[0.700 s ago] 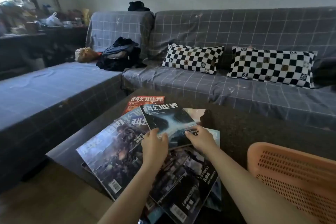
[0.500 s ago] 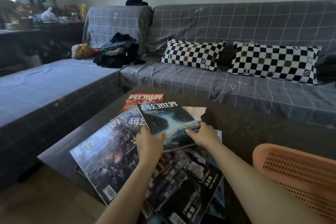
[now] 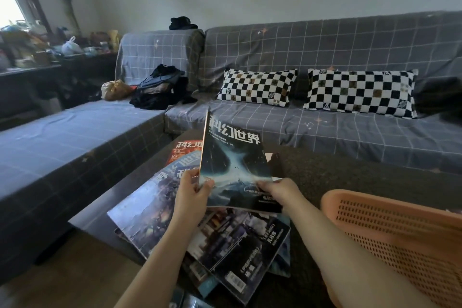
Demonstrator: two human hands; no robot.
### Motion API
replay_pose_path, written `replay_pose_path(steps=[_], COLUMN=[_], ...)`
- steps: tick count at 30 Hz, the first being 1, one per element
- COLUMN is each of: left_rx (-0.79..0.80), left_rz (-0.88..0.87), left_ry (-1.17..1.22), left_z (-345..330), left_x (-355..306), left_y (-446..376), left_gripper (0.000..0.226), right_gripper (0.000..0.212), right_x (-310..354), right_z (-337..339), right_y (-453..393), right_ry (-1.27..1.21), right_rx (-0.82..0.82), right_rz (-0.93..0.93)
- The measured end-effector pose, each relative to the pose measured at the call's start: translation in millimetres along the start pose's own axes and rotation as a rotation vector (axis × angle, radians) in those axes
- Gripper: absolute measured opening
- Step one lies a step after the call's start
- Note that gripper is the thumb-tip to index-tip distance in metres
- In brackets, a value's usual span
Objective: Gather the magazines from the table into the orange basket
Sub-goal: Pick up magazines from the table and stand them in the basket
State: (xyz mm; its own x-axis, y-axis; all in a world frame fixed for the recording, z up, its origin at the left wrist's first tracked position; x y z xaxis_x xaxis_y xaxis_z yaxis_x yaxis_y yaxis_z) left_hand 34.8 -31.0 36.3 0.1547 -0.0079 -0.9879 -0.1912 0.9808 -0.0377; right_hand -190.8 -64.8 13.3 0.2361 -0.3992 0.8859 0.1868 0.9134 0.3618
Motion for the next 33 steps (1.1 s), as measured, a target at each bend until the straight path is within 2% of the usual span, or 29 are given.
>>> replay_pose_path(steps=[4,10,15,18,21,25,29,33], left_rx=[0.033,0.099,0.210,0.337,0.485,0.634,0.591,0.596], left_rz=[-0.088,-0.178,-0.159,-0.104,-0.053,0.026,0.052,0.127], left_ry=[0.064,0.130,0.266,0.322,0.285,0.121,-0.049,-0.212], left_z=[-5.8,-53.6,-111.2,-152.9,-194.5,-240.7,-266.3,-281.1], left_x=[-29.1,-64.9,-83.2,-87.1,-84.4,-70.4,-48.5,-21.2], left_y=[29.1,74.3,96.9,107.6,115.0,117.3,113.0,114.8], left_gripper=[0.022,0.024,0.019,0.027,0.035,0.050,0.046,0.038], right_gripper=[0.045,0.043,0.050,0.053,0.057,0.062,0.066,0.068], right_x=[15.9,11.1,-4.0,-22.1,-46.3,-75.9,-105.6,-126.9], right_z=[37.3,118.3,182.8,221.5,254.3,285.0,293.4,290.3], right_y=[44.7,98.8,124.4,133.2,138.9,142.5,142.7,137.6], right_ry=[-0.147,-0.228,-0.244,-0.279,-0.267,-0.203,-0.229,-0.137], right_rx=[-0.088,-0.234,-0.260,-0.244,-0.254,-0.281,-0.260,-0.315], right_rz=[0.148,0.271,0.278,0.267,0.246,0.212,0.139,0.110])
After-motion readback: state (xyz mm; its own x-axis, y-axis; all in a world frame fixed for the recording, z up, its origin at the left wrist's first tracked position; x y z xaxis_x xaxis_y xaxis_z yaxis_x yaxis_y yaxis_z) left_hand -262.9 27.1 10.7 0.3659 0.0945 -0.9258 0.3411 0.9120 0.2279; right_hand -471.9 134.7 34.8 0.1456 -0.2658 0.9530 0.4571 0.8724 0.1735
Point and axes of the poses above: each hand's wrist, its own y-axis away from the middle knuckle, its own z-axis out of the back of the hand, x = y × z, the point moved 6 cm from there along -y, towards the middle knuckle, and after that the axes turned 2 degrees about x, right-handed, at the moved point
